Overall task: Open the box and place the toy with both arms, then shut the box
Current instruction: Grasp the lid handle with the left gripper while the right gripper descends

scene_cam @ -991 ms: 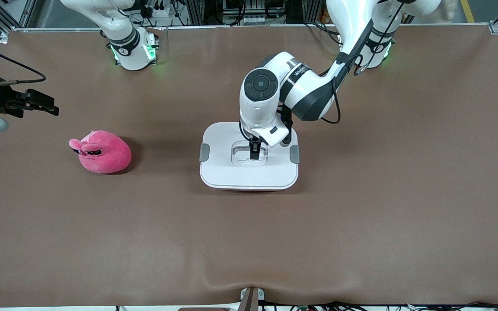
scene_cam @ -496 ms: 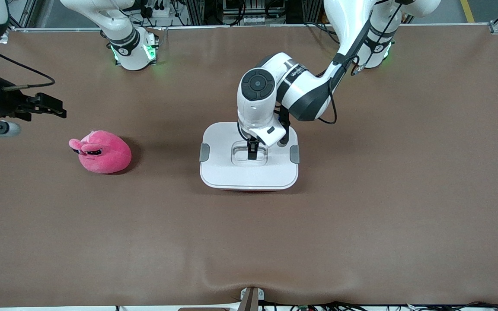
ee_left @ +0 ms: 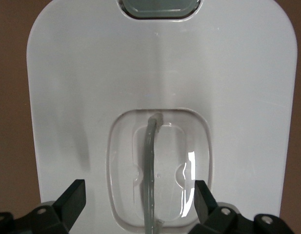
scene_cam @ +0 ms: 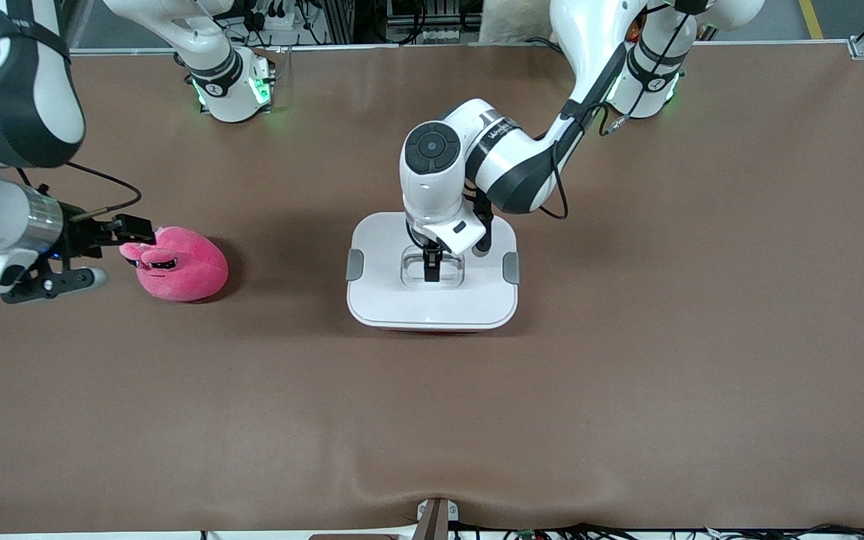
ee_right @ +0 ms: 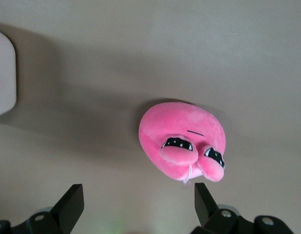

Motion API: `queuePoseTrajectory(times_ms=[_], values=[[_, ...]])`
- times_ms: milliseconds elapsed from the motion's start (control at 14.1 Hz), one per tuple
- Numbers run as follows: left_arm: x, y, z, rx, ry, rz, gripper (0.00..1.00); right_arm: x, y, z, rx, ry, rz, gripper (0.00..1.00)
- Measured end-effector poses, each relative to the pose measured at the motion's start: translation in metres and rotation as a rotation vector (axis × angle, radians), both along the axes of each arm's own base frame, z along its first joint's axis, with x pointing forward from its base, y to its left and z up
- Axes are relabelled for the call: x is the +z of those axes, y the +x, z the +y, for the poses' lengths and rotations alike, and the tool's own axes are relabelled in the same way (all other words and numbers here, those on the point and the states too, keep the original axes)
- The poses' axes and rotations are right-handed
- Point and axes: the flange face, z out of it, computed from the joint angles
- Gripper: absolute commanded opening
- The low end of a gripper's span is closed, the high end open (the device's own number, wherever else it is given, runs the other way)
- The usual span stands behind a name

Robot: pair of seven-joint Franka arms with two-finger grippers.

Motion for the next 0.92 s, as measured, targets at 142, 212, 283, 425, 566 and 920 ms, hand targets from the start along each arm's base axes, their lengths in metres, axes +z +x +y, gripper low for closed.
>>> queuePoseTrajectory(times_ms=[142, 212, 283, 425, 566, 920], values=[[0.000, 0.001, 0.000, 0.001, -0.001, -0.002, 0.91, -0.021, -0.003, -0.001, 0.054, 0.012, 0.009, 1.00], [0.001, 0.001, 0.000, 0.001, -0.002, -0.004, 0.88, -0.031, -0.005, -0.001, 0.081, 0.015, 0.012, 1.00], [0.002, 0.001, 0.000, 0.002, -0.004, -0.006, 0.64, -0.039, -0.007, -0.003, 0.112, 0.012, 0.015, 1.00], [0.002, 0.002, 0.000, 0.004, -0.006, -0.008, 0.57, -0.050, -0.009, -0.006, 0.213, 0.008, 0.018, 1.00], [0.002, 0.002, 0.000, 0.008, -0.008, -0.009, 0.57, -0.057, -0.011, -0.009, 0.338, 0.016, 0.023, 1.00], [0.003, -0.001, -0.003, 0.009, -0.003, -0.016, 0.35, -0.091, -0.016, -0.016, 0.617, 0.058, -0.009, 1.00]])
